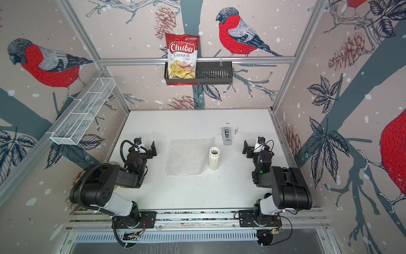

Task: Wrap vases in bubble wrap
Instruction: Adjust the bubble wrap at the center of the board.

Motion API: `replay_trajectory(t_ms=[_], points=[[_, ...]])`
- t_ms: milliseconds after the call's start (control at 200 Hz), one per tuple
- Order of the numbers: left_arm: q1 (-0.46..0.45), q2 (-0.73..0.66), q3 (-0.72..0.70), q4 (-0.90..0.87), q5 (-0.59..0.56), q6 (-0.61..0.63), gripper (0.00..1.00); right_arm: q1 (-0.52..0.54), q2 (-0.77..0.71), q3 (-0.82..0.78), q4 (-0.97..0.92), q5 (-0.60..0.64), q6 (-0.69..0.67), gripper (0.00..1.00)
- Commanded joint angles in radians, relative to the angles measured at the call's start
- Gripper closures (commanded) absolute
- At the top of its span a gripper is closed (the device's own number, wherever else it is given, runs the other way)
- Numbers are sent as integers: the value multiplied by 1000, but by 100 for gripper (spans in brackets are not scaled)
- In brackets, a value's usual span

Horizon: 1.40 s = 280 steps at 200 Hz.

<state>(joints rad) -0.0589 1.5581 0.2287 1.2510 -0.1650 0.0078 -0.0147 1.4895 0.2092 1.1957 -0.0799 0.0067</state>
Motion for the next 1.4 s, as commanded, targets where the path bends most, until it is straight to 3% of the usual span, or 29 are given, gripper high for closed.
replay_trajectory(t_ms=[0, 1121, 1211, 1291, 1336, 1396], points=[[2, -1, 3, 65, -8, 9, 3, 1, 1, 4, 30, 0, 10, 0], [1, -1, 1, 67, -11, 8, 3, -8, 3, 7, 26, -7, 18, 0], [-21, -11, -15, 100, -57, 22, 3, 35, -5, -4, 40, 146, 30, 0], [-82, -104, -36, 73, -147, 73, 3, 130, -75, -62, 135, 343, -22, 0], [-126, -183, -36, 16, -176, 120, 3, 172, -146, -39, 33, 424, -52, 0], [-189, -308, -18, -109, -191, 136, 3, 204, -230, 59, -239, 469, -51, 0]])
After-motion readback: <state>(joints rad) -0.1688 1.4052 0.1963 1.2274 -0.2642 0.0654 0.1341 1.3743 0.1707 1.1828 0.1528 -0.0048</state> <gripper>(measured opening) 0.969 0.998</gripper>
